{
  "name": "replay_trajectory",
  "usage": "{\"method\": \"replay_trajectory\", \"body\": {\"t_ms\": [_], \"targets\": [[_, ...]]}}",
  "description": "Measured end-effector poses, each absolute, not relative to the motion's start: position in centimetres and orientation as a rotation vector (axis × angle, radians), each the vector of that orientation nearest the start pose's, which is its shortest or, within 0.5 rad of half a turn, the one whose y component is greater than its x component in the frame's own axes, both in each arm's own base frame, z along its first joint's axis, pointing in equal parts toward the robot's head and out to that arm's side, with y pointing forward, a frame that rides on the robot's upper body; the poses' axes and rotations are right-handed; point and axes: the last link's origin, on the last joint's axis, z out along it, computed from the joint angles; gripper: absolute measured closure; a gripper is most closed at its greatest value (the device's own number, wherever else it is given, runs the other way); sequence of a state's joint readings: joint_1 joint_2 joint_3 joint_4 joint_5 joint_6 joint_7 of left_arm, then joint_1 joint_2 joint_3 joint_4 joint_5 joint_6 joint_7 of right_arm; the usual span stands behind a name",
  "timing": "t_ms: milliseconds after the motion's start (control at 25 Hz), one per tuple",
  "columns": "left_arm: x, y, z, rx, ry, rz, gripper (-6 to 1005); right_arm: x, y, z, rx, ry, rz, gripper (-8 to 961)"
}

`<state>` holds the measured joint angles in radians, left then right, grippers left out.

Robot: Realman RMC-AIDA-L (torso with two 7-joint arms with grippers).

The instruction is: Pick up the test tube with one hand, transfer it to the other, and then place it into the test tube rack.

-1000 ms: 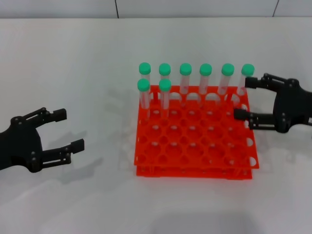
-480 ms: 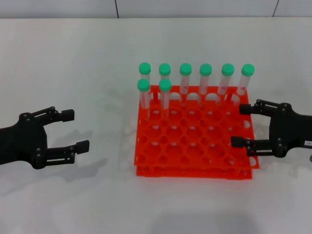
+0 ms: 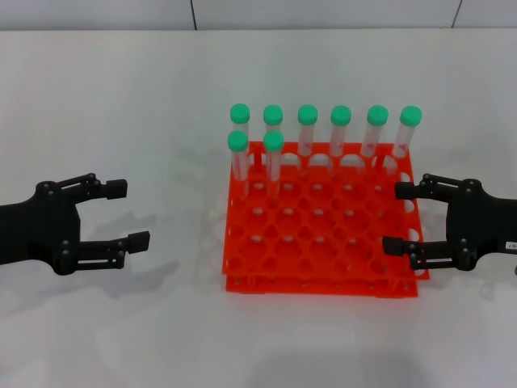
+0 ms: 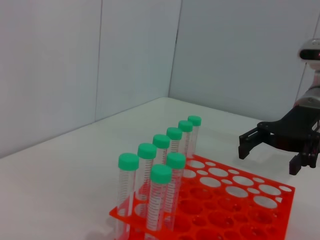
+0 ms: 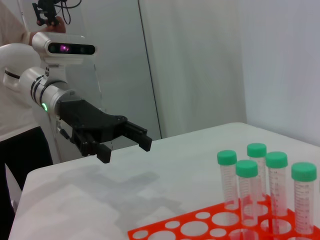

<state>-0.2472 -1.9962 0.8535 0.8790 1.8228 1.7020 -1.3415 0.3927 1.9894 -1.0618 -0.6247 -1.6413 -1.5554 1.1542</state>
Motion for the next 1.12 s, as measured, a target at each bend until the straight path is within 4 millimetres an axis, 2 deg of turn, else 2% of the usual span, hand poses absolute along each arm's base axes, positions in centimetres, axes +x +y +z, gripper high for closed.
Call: {"method": "replay_trajectory", "body": {"t_ms": [480,1120], "targets": [[-30.44,27.33,6.06,-2.690,-0.511,-0.638,114,27.72,29.95,0.25,-2.766,0.358,0.744,78],[-30.47,27.29,5.90,-2.700,-0.510,-0.628,114,27.73,29.92,0.14,-2.760,0.352,0.744,78]]}}
